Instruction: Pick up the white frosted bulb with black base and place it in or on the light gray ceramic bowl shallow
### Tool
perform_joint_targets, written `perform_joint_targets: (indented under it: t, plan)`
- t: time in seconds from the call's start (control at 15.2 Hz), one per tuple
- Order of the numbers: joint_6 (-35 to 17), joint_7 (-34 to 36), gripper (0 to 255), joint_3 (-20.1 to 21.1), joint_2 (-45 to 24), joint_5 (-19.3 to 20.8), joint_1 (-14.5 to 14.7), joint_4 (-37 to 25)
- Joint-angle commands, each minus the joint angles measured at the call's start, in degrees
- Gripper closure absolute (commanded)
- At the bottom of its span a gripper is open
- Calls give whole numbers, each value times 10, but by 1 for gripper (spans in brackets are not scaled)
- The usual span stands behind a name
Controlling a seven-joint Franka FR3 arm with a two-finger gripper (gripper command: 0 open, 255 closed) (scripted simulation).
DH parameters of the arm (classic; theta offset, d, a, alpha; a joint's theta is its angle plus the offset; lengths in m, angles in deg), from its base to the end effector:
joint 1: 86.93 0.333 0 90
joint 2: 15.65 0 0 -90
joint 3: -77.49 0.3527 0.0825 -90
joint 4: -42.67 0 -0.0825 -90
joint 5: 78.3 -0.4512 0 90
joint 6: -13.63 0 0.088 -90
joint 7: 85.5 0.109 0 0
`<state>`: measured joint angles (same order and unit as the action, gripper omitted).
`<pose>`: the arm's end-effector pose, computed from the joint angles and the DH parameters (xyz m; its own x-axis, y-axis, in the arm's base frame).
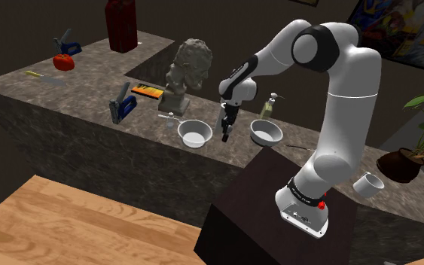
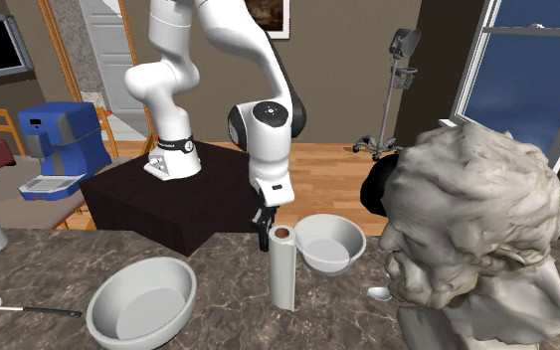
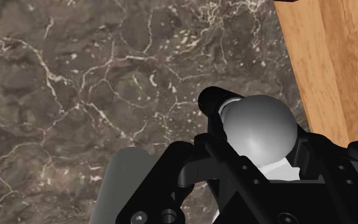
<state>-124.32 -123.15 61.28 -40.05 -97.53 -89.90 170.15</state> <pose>0.5356 -0.1923 0.1438 0.9875 0.0709 -0.1410 0.0462 -0.9841 -0.1714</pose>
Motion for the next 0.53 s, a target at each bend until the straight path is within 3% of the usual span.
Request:
perform_joint_targets:
  t: [0.0,0.46]
  plan:
    - [12,6,255,-5,14,8,3,1]
    - [53,28,255,-19,62,35,13,5]
